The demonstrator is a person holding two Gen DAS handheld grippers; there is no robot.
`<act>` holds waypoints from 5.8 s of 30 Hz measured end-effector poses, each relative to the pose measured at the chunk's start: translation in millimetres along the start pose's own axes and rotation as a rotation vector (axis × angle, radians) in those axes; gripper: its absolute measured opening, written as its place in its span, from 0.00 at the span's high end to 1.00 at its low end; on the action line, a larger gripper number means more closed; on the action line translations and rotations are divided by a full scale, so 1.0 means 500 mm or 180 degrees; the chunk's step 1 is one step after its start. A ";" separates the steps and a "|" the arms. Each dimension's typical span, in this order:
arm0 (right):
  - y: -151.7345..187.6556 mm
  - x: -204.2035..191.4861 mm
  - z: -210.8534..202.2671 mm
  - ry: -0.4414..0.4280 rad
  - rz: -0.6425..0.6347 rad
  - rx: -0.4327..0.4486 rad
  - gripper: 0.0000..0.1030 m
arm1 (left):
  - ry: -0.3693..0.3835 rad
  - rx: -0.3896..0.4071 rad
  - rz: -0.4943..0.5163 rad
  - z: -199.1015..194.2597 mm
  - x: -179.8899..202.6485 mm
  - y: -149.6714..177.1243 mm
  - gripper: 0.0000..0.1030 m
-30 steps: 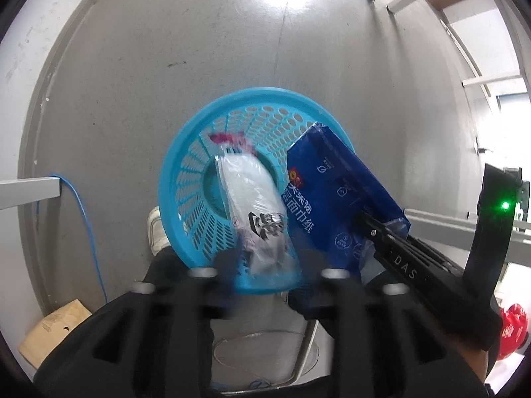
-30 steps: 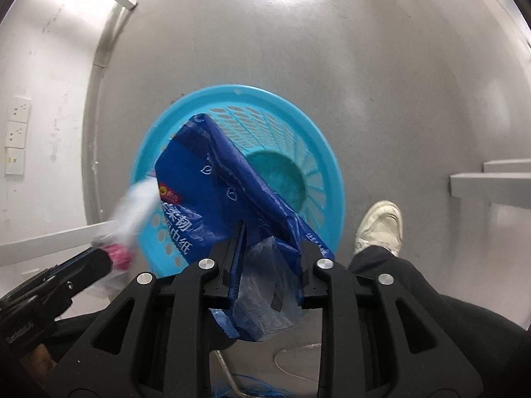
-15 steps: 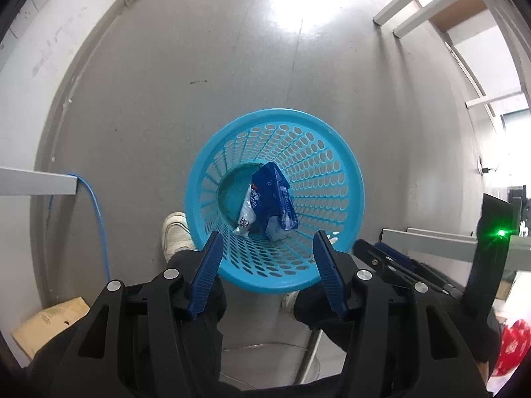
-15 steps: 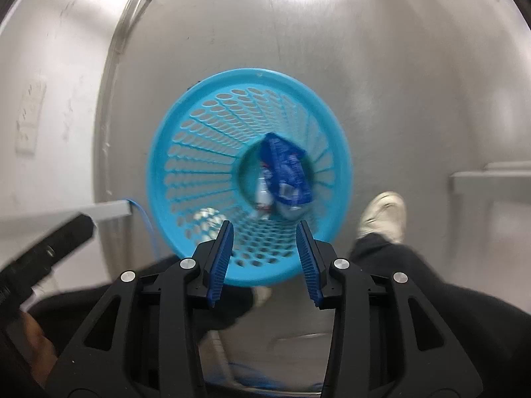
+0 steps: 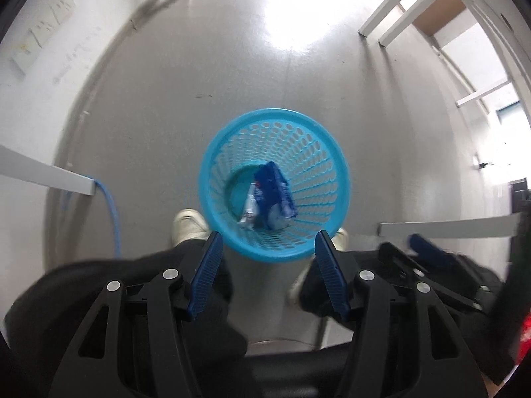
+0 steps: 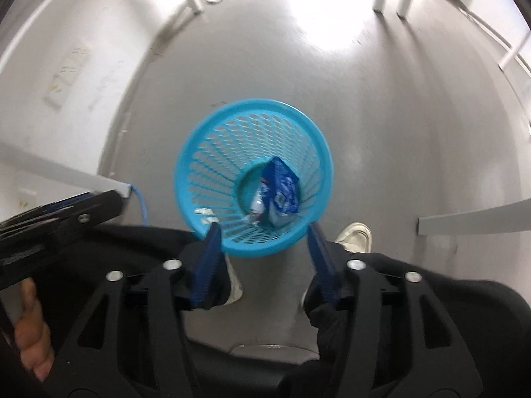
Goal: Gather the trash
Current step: 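Raise both tools back up toward the remaining trash on the table, then grasp the crumpled clear bag with the left tool while the right tool grasps the large translucent bag, then carry both plastic bags down over the blue wastebasket with both tools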
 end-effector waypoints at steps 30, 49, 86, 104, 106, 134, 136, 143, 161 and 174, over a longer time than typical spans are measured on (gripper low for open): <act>0.067 -0.101 -0.647 -0.0486 -0.0597 0.2057 0.17 | 0.0372 0.2788 0.0410 -0.620 -0.006 0.121 0.06; -0.186 -0.126 -0.714 -0.0461 -0.0596 0.2460 0.09 | 0.0334 0.2868 0.0139 -0.717 -0.001 -0.080 0.06; -0.394 -0.120 -0.652 -0.0409 -0.0469 0.1891 0.70 | 0.0385 0.1938 0.0056 -0.617 0.044 -0.371 0.90; -0.171 -0.112 -0.758 -0.0430 -0.0601 0.2328 0.72 | 0.0777 0.2535 0.0024 -0.777 0.020 -0.089 0.94; -0.136 -0.109 -0.763 -0.0398 -0.0630 0.2344 0.72 | 0.0774 0.2562 0.0072 -0.784 0.026 -0.051 0.94; 0.219 -0.086 -0.597 -0.0399 -0.0851 0.1514 0.72 | 0.0386 0.1772 0.0426 -0.565 0.033 0.214 0.94; 0.222 -0.086 -0.563 -0.0401 -0.0821 0.1421 0.72 | 0.0342 0.1707 0.0378 -0.535 0.022 0.208 0.94; 0.197 -0.067 -0.444 -0.0297 -0.0708 0.1129 0.72 | 0.0278 0.1417 0.0190 -0.409 -0.022 0.178 0.94; 0.082 -0.007 -0.214 -0.0200 -0.0382 0.0458 0.72 | 0.0191 0.0839 -0.0046 -0.196 -0.050 0.038 0.94; 0.020 -0.009 -0.074 -0.0091 -0.0338 0.0069 0.72 | 0.0005 0.0510 -0.0100 -0.068 -0.045 -0.030 0.94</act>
Point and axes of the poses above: each gripper's, at about its wrist camera, not at the fingertips, and z roughly the way its jaws point, x to its right, y to its underside, the point moved 6 cm from there along z, roughly the way its jaws point, and after that the axes turned 3 degrees about -y, right-handed, at the moved point
